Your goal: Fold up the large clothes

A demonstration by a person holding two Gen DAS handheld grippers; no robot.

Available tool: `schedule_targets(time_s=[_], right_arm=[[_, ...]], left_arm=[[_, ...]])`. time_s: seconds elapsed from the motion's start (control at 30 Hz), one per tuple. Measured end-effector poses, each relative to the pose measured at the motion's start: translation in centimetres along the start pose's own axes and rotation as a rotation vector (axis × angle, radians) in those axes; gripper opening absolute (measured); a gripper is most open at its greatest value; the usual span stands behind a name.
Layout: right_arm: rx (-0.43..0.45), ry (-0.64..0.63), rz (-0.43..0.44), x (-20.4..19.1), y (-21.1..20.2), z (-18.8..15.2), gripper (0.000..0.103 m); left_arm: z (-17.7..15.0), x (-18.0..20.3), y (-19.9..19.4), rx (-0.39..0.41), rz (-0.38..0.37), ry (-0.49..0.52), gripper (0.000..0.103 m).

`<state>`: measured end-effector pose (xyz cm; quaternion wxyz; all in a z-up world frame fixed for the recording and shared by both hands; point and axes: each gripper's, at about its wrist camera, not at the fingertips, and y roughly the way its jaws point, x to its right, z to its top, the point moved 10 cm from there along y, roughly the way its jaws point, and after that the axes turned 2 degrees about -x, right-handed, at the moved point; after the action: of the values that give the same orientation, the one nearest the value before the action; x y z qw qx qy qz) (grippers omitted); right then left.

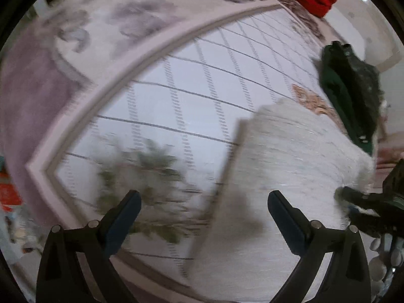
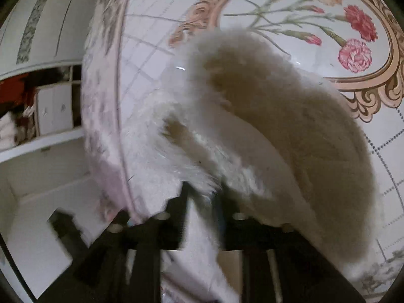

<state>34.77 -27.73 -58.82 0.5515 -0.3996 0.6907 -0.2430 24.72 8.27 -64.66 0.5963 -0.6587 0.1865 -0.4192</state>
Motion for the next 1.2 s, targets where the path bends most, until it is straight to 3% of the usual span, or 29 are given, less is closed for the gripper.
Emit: schedule_targets(time_s=[0.03, 0.07, 0.1, 0.23, 0.33, 0.43, 0.57, 0.7, 0.97, 1.2], right_arm=[[0.028, -0.01, -0.003, 0.0, -1.7, -0.1, 0.066], [0.056, -0.018, -0.01, 0.3, -2.7, -0.1, 0.088], [0.098, -0.033, -0.025, 1.0, -4.5, -0.1, 0.095], [0.137, 0.006, -0.071, 6.6, -6.8, -0.5, 0.095], [0.081, 0.066, -0.048, 10.7, -3.9, -0.5, 0.095], [0.051, 0.054, 0.017, 12.2, -1.4, -0.1, 0.098], [-0.034, 0.047, 0.132, 12.8, 1.3, 0.1, 0.103], [-0.106, -0.029, 0.163, 11.6, 2.8, 0.3, 0.103], [-0.15, -0.101, 0.112, 8.5, 5.1, 0.4, 0.103], [-0.169, -0.04, 0.135, 8.4, 6.0, 1.3, 0.103]], left_arm=[[0.0, 0.6, 0.7, -0.03, -0.052, -0.01, 0.103], [-0.1, 1.3, 1.5, -0.063, -0.094, -0.014, 0.103], [-0.2, 1.9, 2.3, -0.085, -0.12, -0.009, 0.103], [-0.4, 4.2, 3.9, -0.125, -0.148, 0.049, 0.103], [-0.6, 5.7, 4.8, -0.142, -0.166, 0.074, 0.103], [-0.8, 6.6, 5.5, -0.159, -0.194, 0.079, 0.103], [-0.7, 6.5, 6.2, -0.161, -0.222, 0.08, 0.103], [-0.5, 6.8, 6.7, -0.167, -0.255, 0.078, 0.103], [0.4, 7.0, 6.5, -0.172, -0.263, 0.093, 0.103], [0.5, 7.1, 6.6, -0.134, -0.289, 0.144, 0.103]])
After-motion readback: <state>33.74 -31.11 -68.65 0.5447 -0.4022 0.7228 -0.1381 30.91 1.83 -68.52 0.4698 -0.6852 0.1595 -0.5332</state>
